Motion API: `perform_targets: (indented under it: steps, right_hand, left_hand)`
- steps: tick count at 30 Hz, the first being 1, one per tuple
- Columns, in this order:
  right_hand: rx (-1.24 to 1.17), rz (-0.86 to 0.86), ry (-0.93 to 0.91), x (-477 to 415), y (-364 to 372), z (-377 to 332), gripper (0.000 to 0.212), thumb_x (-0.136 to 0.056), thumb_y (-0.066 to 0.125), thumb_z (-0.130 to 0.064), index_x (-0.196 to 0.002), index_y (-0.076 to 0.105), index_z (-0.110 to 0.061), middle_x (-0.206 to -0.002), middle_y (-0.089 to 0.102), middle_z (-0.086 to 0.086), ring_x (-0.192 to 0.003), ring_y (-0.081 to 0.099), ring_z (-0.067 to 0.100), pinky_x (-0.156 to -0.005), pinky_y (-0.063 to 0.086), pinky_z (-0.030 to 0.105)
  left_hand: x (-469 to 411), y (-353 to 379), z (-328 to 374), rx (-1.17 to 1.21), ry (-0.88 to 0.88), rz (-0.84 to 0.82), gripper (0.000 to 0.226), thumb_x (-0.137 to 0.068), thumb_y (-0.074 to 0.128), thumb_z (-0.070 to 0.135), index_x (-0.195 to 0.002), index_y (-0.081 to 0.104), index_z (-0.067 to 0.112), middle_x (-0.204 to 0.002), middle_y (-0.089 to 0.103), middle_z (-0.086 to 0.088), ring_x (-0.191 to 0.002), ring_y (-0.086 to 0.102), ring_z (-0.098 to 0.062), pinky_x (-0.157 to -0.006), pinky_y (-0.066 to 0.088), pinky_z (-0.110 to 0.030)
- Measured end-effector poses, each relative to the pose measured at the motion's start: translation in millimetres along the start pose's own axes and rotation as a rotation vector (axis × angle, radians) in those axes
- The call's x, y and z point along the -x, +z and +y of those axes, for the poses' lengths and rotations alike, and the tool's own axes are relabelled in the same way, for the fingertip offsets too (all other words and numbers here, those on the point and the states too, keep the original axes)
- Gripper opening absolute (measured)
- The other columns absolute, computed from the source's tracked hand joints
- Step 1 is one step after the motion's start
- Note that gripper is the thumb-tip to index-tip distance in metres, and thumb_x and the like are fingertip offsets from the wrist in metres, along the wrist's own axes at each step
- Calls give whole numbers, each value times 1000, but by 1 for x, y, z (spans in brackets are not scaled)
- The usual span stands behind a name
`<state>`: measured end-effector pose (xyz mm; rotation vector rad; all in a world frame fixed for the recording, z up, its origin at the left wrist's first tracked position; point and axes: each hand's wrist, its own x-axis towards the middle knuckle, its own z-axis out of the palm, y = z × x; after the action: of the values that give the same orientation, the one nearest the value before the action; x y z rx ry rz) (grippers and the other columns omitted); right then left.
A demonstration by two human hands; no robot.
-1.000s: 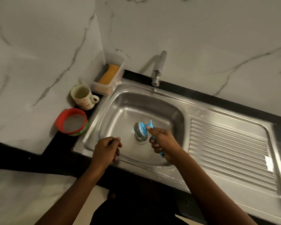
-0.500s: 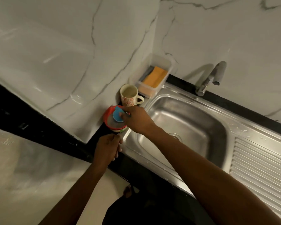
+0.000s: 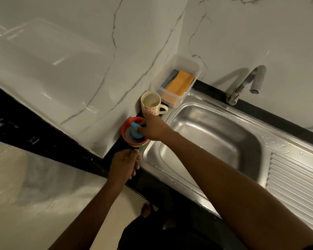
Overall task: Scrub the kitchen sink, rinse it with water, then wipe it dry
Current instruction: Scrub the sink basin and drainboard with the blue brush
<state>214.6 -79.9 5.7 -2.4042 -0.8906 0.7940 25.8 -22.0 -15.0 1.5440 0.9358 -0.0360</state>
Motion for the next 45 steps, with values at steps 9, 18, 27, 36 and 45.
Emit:
perform_targets:
  steps: [9, 18, 27, 36, 45]
  right_hand:
    - [-29, 30, -12, 10, 11, -7, 32, -100, 63, -38, -110, 73, -10, -88, 71, 4, -76, 67, 18, -62, 54, 29]
    - [1, 105, -19, 12, 24, -9, 28, -97, 61, -38, -102, 69, -11, -80, 63, -2, -68, 62, 15, -52, 39, 25]
    - [9, 9, -84, 1, 26, -12, 33, -97, 64, -39, -104, 72, -8, -86, 70, 5, -76, 68, 21, -65, 56, 34]
    - [314, -68, -185, 8, -1, -9, 38, -96, 62, -33, -66, 45, -20, -68, 51, -3, -69, 57, 21, -62, 50, 36]
    - [-358, 114, 15, 71, -53, 23, 37, -103, 62, -38, -117, 73, -6, -81, 67, 8, -65, 62, 18, -52, 47, 27]
  left_hand:
    - [6, 10, 5, -31, 28, -22, 33, -106, 57, 28, -84, 67, 7, -61, 63, -6, -46, 52, -17, -45, 40, -26]
    - [18, 24, 9, -24, 48, 22, 33, -104, 62, 36, -85, 69, 9, -62, 65, -9, -45, 52, -16, -46, 42, -25]
    - [-1, 14, 15, 28, -17, 93, 28, -107, 54, 27, -100, 70, 4, -67, 65, -8, -47, 51, -14, -45, 40, -25]
    - [-2, 23, 18, 49, -26, 170, 24, -105, 52, 20, -95, 70, 8, -70, 66, -9, -46, 47, -12, -44, 36, -24]
    - [11, 56, 18, 17, -7, 81, 21, -102, 56, 19, -91, 72, 10, -62, 62, -7, -45, 48, -12, -42, 36, -23]
